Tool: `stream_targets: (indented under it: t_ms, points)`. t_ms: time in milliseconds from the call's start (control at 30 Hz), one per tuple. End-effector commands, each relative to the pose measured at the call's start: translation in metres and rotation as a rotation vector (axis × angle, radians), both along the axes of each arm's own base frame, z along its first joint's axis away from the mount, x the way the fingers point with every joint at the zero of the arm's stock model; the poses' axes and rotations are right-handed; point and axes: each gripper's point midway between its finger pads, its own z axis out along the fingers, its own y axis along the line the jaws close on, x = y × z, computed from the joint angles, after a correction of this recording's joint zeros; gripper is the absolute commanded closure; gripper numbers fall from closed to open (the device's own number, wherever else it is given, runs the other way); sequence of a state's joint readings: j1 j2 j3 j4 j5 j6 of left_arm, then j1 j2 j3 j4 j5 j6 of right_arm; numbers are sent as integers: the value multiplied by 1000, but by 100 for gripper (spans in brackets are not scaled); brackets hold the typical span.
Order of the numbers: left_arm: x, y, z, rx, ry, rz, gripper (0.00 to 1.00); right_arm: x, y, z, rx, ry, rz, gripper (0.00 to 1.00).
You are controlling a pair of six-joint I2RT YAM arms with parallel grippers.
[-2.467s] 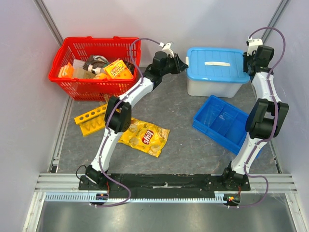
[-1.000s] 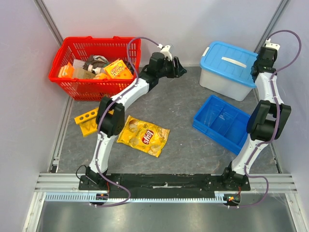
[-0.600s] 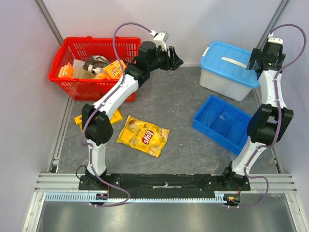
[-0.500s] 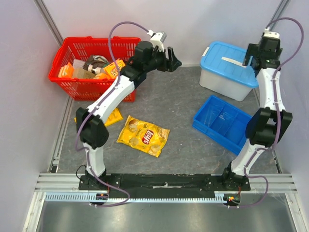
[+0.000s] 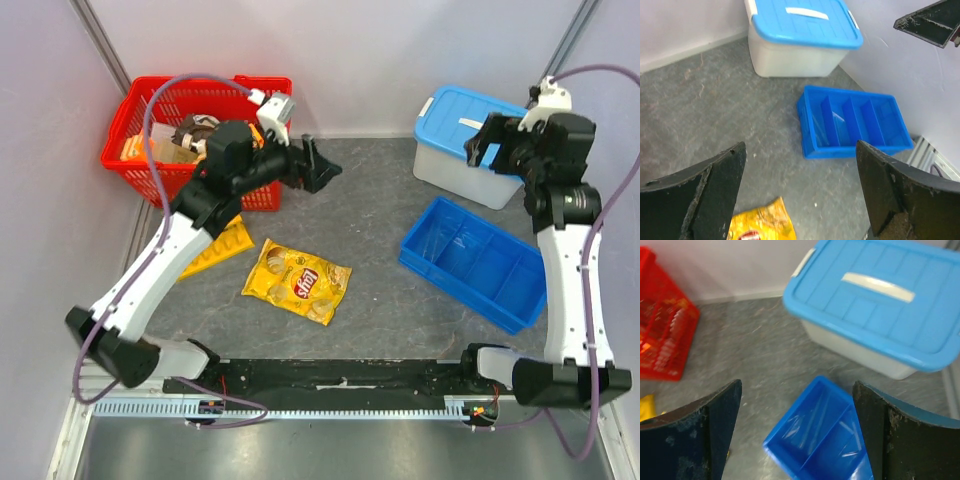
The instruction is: Organize the chemistry lab equipment
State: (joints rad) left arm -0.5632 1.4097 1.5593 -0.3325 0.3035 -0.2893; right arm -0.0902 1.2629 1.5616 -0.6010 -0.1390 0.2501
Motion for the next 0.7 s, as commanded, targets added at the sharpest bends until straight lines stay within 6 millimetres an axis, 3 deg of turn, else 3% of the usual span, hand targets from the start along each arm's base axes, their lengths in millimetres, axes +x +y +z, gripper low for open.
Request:
stream_targets:
  t_ms: [0, 133, 333, 667]
  points:
    - [-44, 20, 1, -7, -56, -50, 4, -38, 46, -29, 136, 61, 180, 2]
    - [-68, 41, -18, 6, -56, -21, 4, -69, 67, -40, 179, 28, 255, 2]
    - [-89, 74, -43, 47, -64, 68, 4, -101, 68, -61, 197, 37, 245, 2]
    - [-103, 88, -44, 28, -73, 102, 4, -110, 69, -49, 184, 6, 256, 2]
